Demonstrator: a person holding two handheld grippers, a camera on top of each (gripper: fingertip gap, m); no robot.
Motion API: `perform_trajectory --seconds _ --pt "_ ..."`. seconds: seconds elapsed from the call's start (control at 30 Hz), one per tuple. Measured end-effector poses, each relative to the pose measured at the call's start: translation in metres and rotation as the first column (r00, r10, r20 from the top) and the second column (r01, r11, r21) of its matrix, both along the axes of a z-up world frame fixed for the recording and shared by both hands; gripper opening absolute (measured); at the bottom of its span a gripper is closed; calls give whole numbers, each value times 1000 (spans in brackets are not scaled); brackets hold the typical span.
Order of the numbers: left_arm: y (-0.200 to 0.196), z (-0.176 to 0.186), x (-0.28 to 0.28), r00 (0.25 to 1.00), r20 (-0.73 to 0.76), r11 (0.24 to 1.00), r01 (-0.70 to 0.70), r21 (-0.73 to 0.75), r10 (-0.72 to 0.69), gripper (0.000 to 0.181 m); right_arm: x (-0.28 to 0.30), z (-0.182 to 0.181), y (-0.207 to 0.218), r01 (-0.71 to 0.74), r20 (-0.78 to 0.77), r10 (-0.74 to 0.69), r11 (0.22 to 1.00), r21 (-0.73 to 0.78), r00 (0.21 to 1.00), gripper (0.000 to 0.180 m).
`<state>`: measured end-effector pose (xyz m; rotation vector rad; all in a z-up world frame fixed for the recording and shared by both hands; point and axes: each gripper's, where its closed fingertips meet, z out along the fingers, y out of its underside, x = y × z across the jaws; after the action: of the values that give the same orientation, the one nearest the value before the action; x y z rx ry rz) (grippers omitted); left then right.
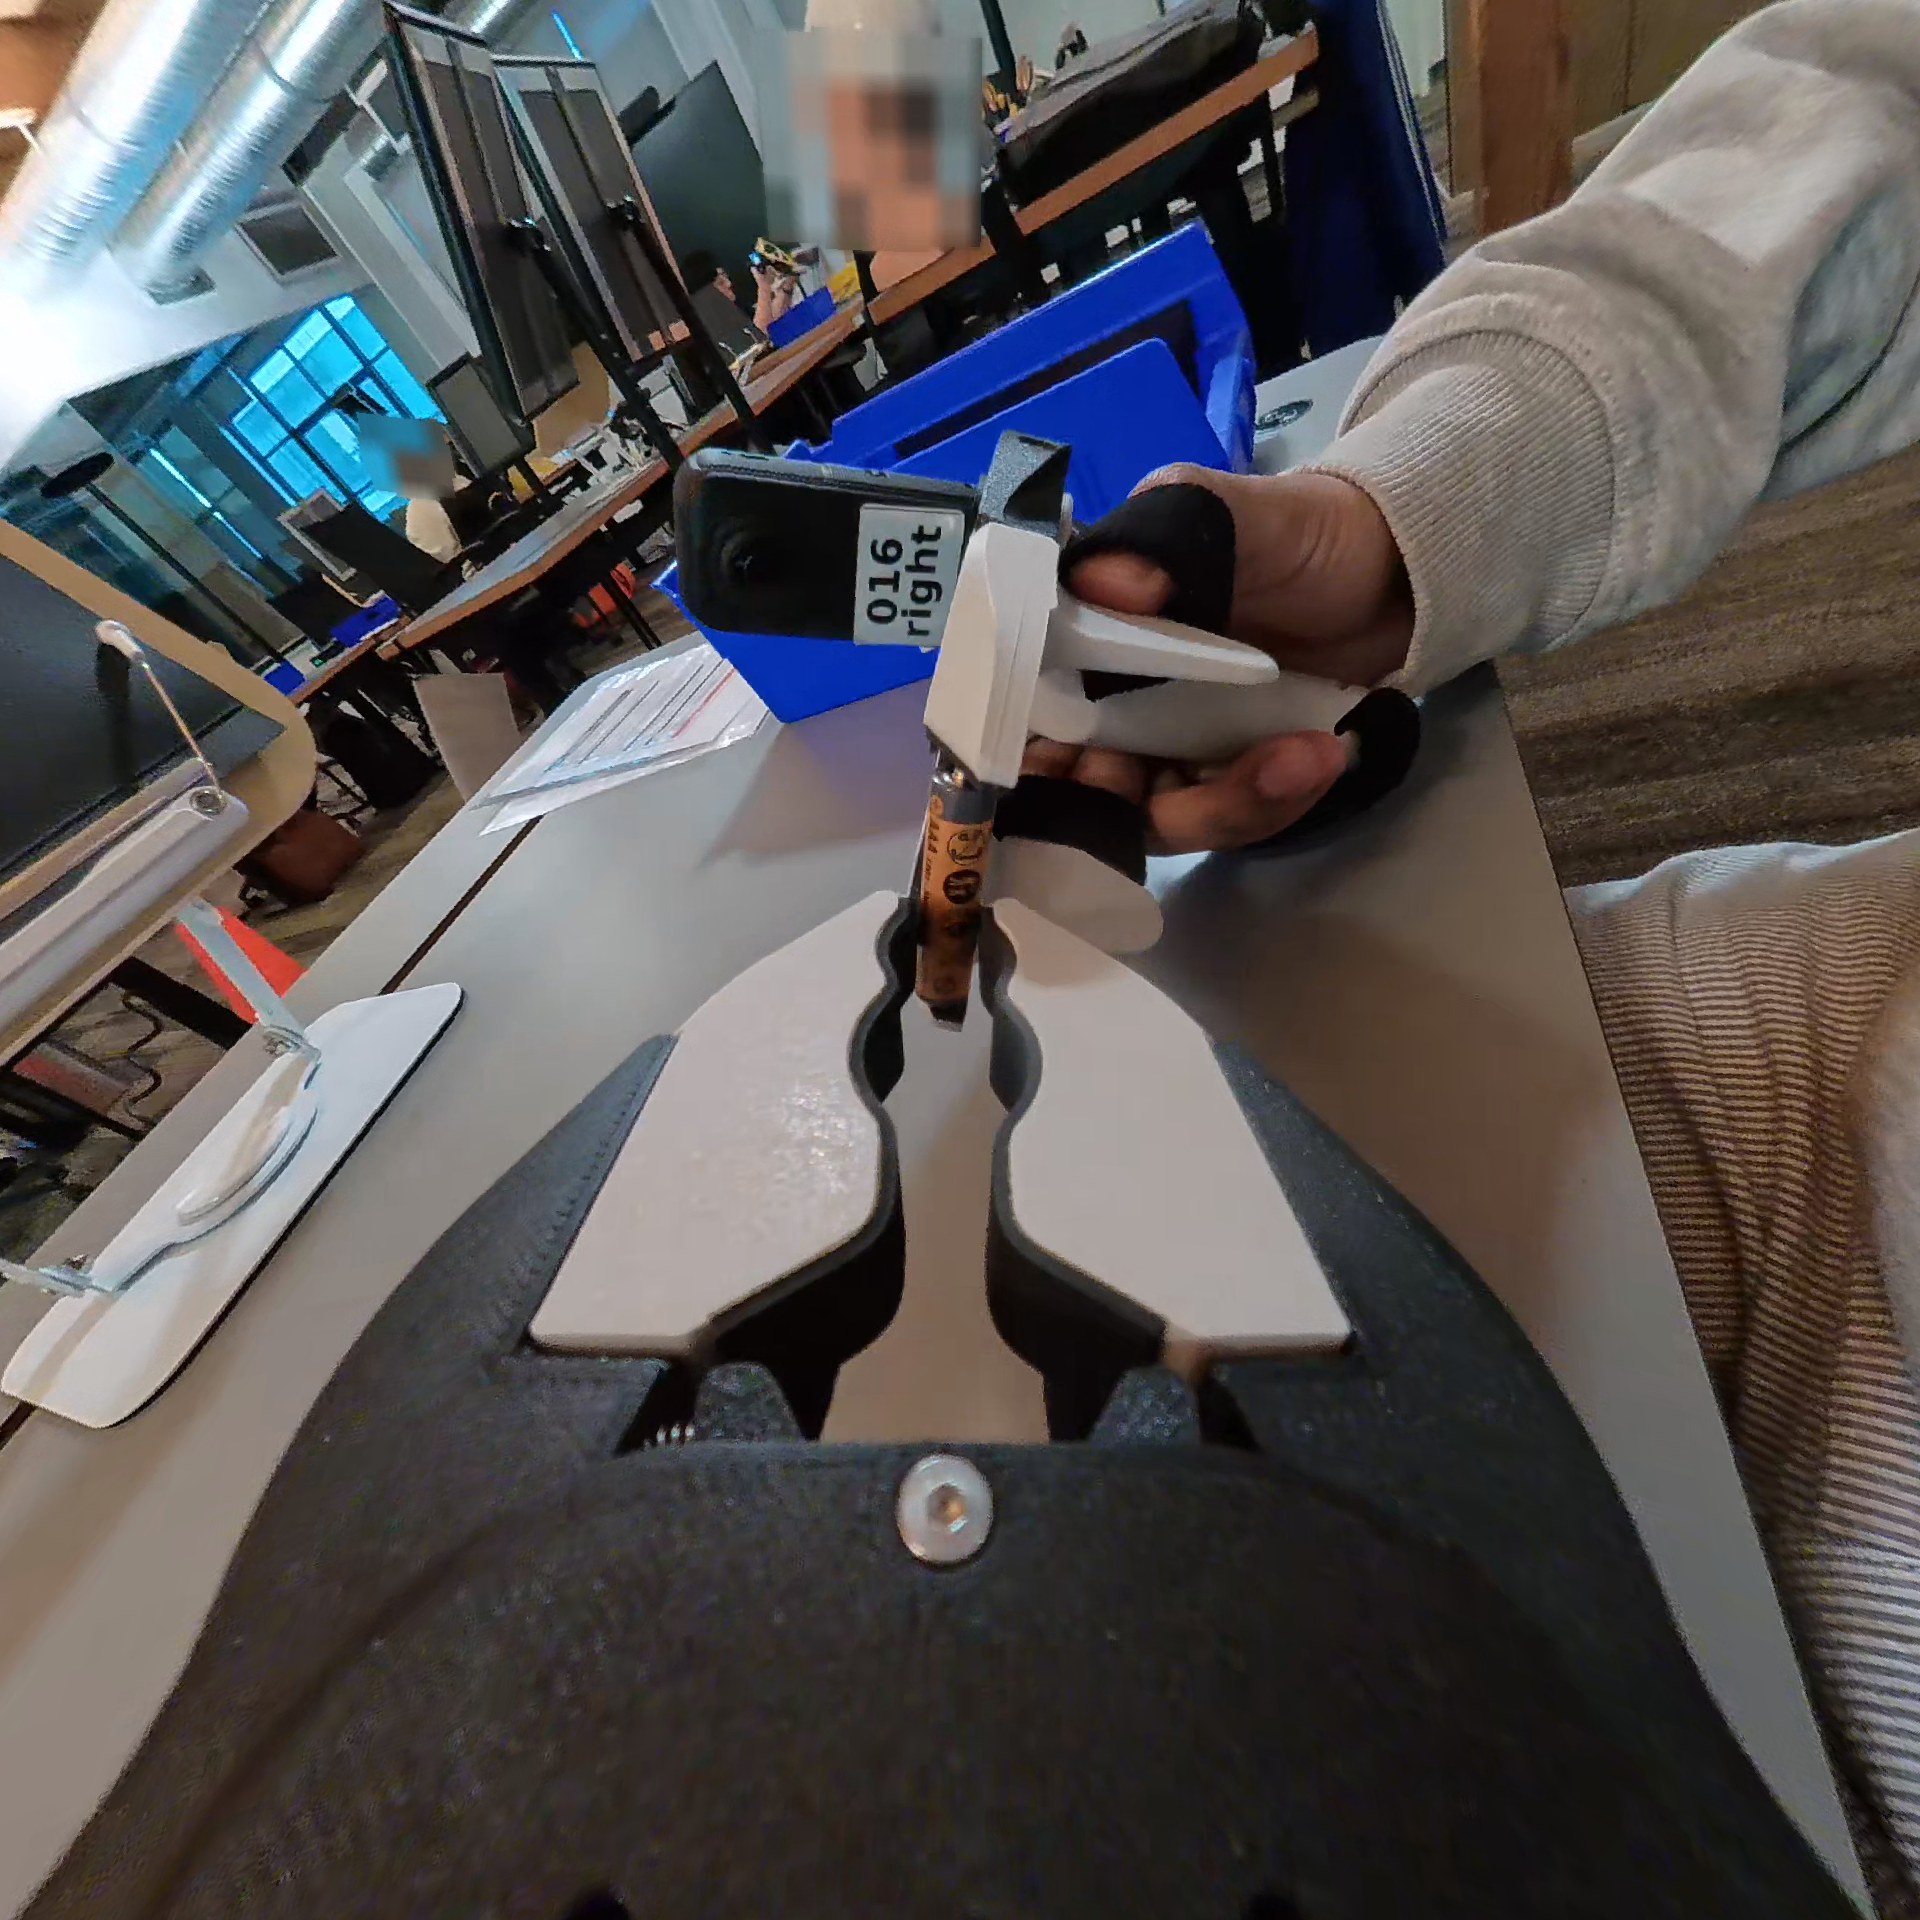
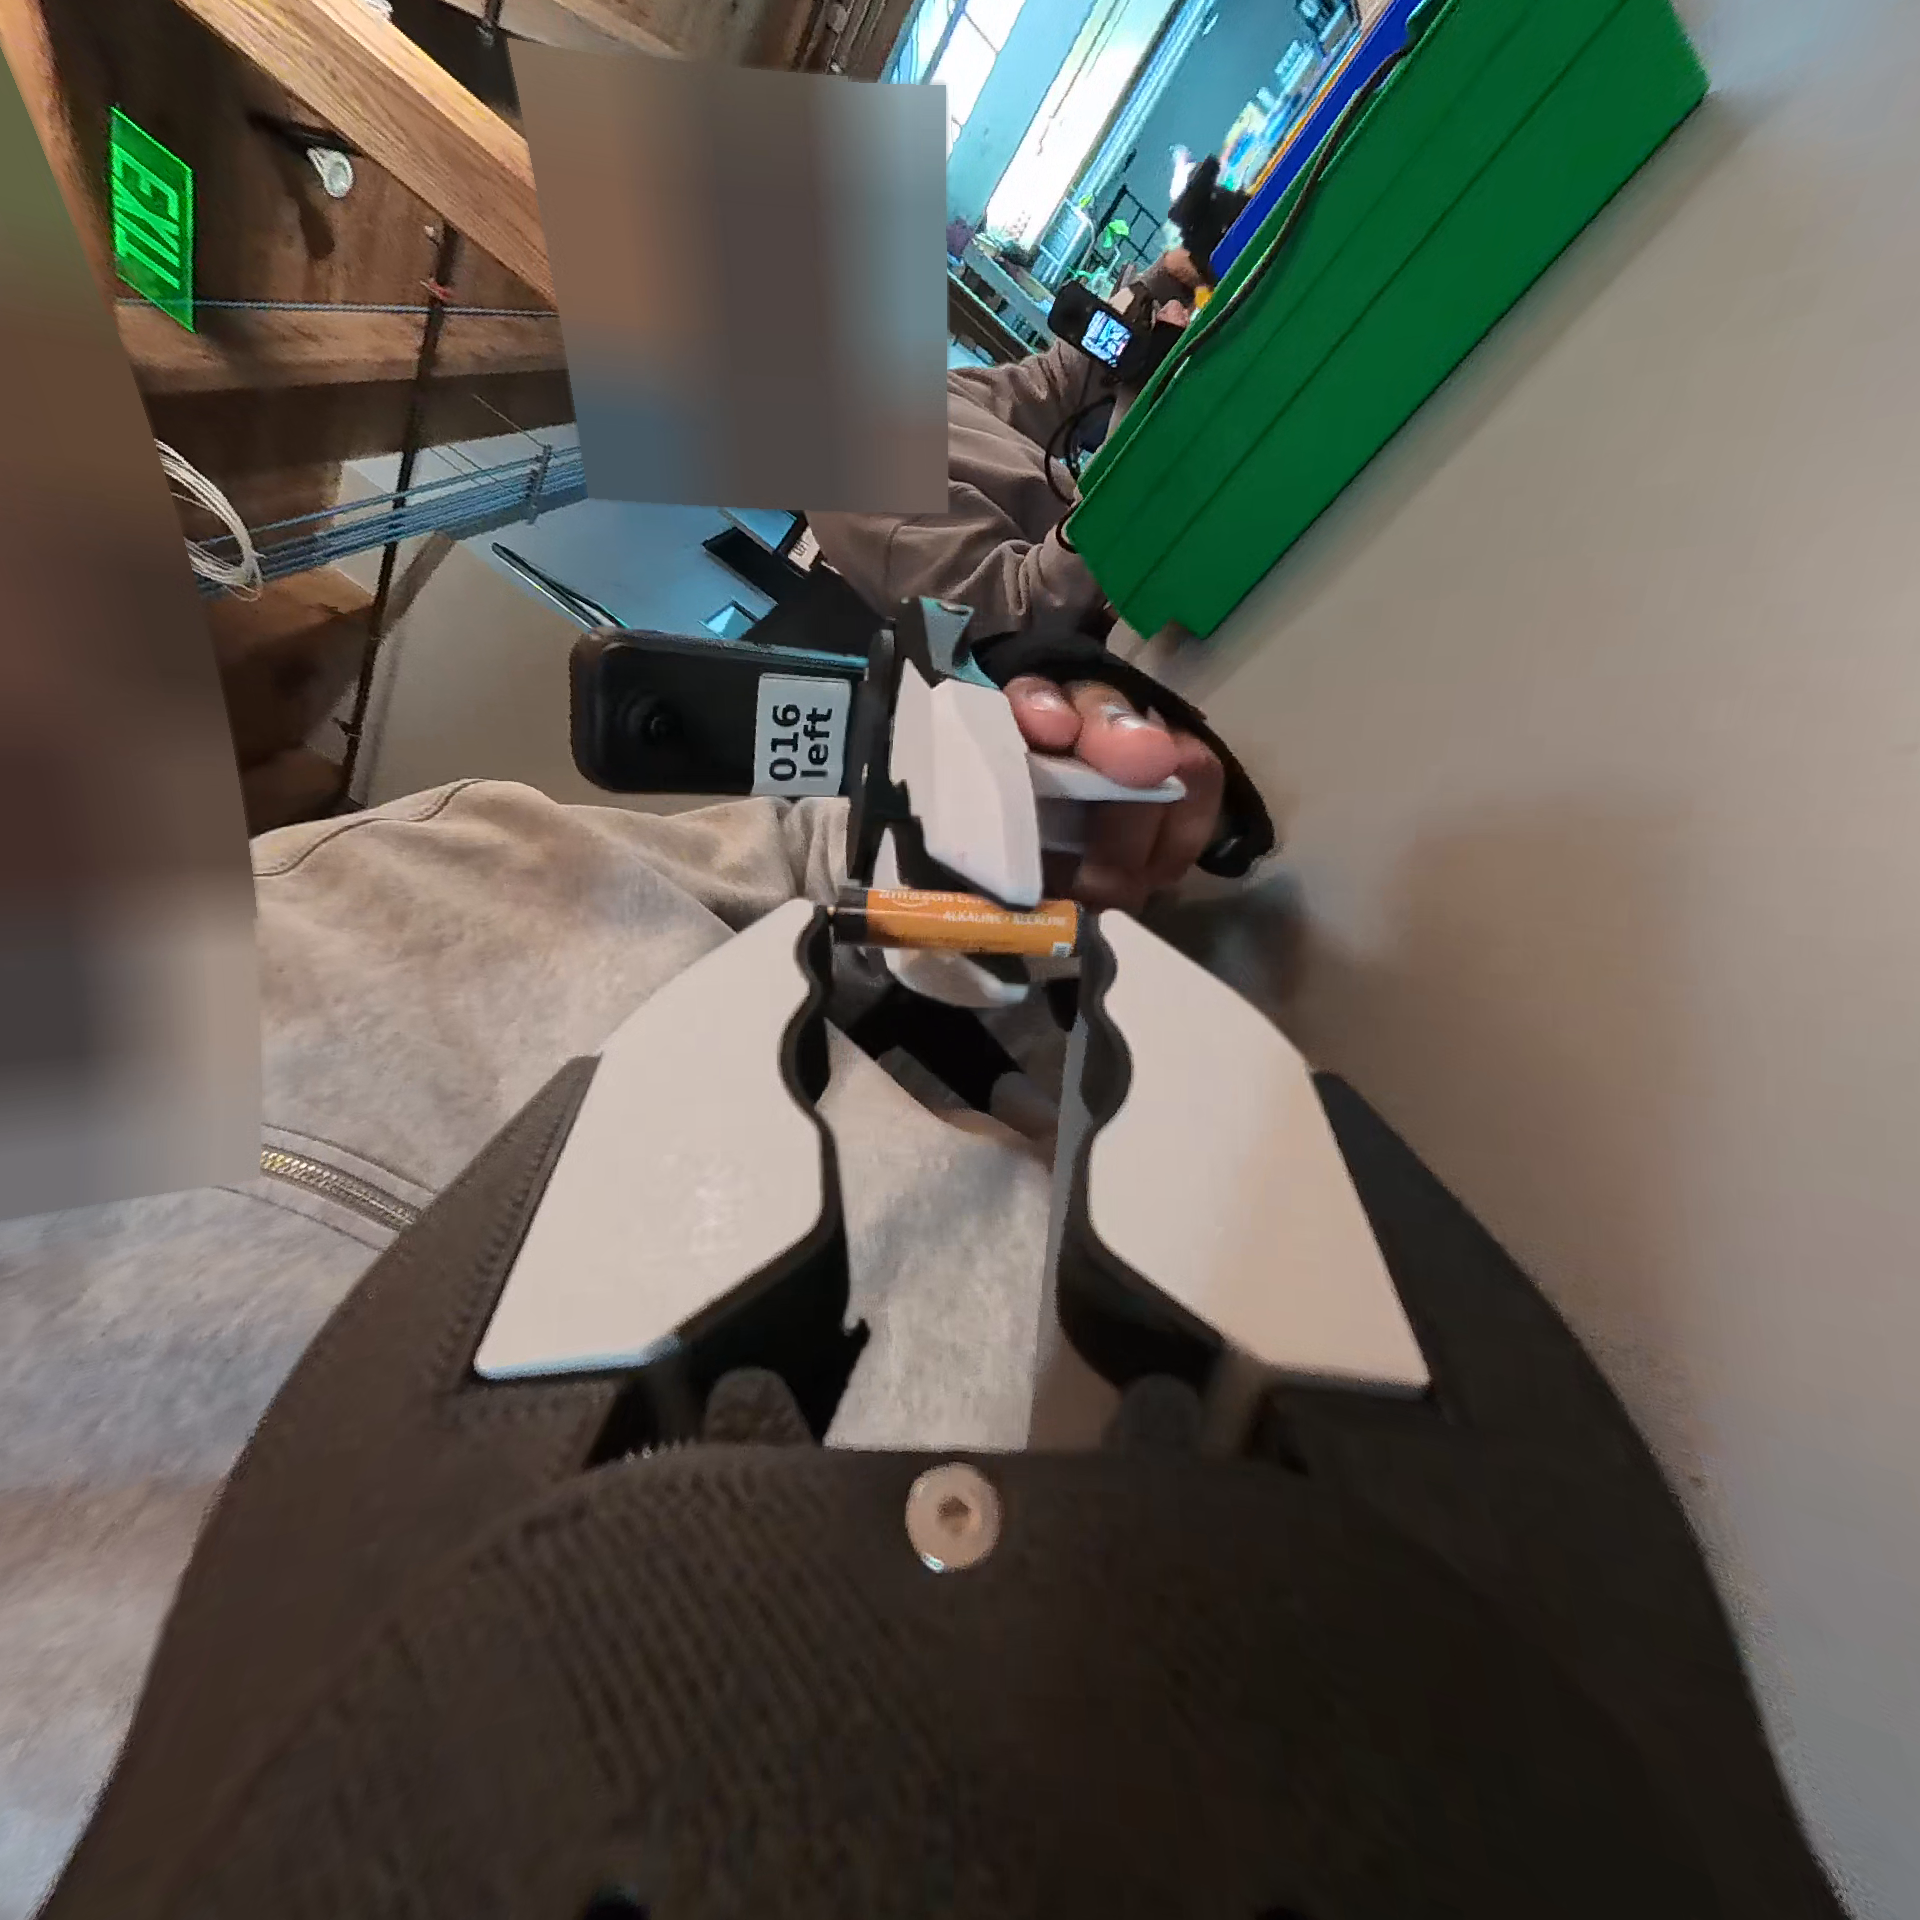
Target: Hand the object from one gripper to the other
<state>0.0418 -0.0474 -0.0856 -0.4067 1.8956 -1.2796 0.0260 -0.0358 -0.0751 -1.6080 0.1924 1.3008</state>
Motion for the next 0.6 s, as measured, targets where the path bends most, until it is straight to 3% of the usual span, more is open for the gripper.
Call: perform_trajectory --seconds 0.03,0.17,0.33,0.47,0.6 --pt "0 0 0 1000 -6 1000 2 -2 -2 12 0 0 0 -1 -9 1 1000 -2 1000 46" --pt "0 -1 0 1000 -29 1000 10 -4 -10 11 1 -1 0 -9 -35 9 1000 8 999 47" --pt "1 -1 1 994 -109 996 9 -89 -18 11 25 10 3 157 5 -159 982 108 987 66" --pt "0 0 2 965 -246 965 23 -261 -89 11 46 28 -3 292 115 -331 918 269 937 64" --pt "0 6 1 919 -346 895 17 -445 -189 11 43 34 -8 273 295 -401 879 391 867 54"
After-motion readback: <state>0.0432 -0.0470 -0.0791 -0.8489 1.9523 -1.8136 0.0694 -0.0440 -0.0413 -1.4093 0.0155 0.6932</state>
